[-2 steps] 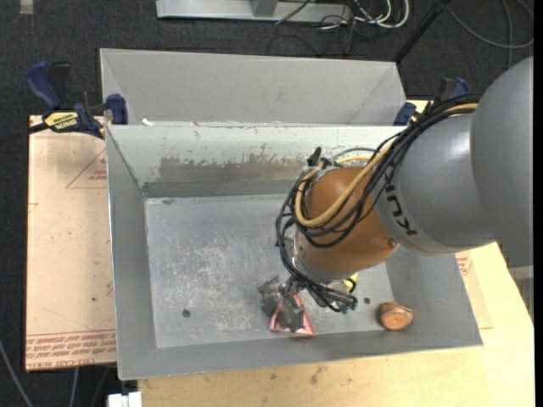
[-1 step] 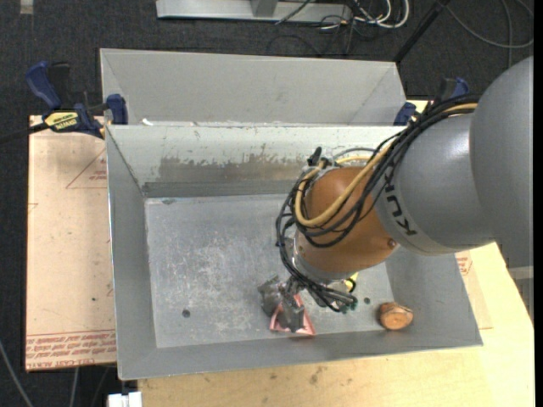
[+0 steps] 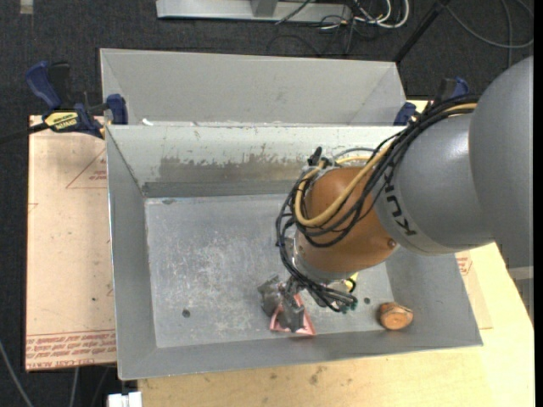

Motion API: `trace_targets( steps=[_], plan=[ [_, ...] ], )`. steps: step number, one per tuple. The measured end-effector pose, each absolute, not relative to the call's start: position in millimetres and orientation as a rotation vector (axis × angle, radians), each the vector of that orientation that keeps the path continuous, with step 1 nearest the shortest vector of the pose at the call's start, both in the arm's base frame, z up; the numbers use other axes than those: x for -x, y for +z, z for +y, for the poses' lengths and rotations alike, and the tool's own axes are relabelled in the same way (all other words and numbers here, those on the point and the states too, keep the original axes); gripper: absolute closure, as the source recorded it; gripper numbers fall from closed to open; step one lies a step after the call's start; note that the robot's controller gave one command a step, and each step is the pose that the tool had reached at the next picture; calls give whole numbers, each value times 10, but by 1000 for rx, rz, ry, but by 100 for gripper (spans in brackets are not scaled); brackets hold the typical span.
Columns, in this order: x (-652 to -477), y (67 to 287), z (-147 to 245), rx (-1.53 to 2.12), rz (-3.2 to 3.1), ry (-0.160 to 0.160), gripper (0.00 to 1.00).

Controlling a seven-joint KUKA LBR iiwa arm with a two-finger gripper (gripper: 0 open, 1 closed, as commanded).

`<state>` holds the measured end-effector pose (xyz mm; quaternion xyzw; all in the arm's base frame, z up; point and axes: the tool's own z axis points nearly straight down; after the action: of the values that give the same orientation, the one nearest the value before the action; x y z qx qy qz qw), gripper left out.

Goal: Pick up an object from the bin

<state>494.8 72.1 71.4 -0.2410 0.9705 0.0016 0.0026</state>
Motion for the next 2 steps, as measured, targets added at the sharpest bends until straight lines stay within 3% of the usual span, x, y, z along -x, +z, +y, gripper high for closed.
trace_targets(
  steps=[2],
  plan=[
    [-4948, 714, 720, 756, 3044, 5, 100]
  ],
)
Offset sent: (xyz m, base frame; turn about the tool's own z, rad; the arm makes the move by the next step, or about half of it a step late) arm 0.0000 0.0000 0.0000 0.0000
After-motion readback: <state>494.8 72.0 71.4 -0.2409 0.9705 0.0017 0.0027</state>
